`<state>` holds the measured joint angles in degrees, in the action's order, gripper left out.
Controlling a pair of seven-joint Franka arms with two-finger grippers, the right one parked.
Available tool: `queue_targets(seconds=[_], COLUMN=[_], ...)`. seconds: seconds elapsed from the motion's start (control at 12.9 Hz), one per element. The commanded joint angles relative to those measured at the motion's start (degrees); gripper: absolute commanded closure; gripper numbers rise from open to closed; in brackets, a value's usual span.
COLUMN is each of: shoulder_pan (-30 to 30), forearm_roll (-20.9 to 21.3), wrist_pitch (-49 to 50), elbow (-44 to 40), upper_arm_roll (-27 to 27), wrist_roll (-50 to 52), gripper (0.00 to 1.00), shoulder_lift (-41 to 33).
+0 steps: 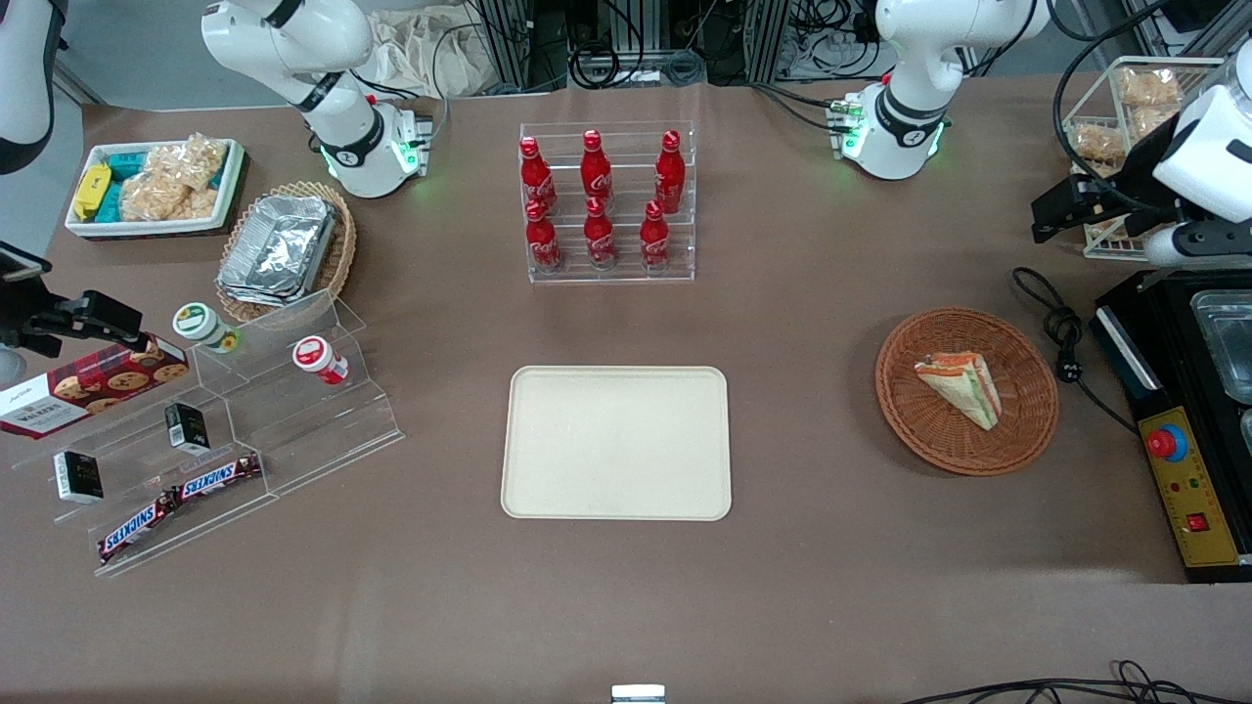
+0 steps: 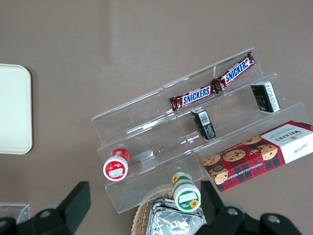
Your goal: Place sandwich from basket to tray
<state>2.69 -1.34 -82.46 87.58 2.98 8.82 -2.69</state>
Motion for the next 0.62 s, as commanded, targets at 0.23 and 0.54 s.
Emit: queue_targets(seconds=[0.23,0.54], shoulder_pan=[0.2,-0.2], forearm_roll=[0.5,0.6], wrist_pitch=[0.6,-6.7], elbow=[0.0,9.9], upper_arm_roll=[-0.3,-0.4], wrist_roll=[1.2,9.1], gripper=[0.01,0.01], shoulder_lift=[0.4,1.1])
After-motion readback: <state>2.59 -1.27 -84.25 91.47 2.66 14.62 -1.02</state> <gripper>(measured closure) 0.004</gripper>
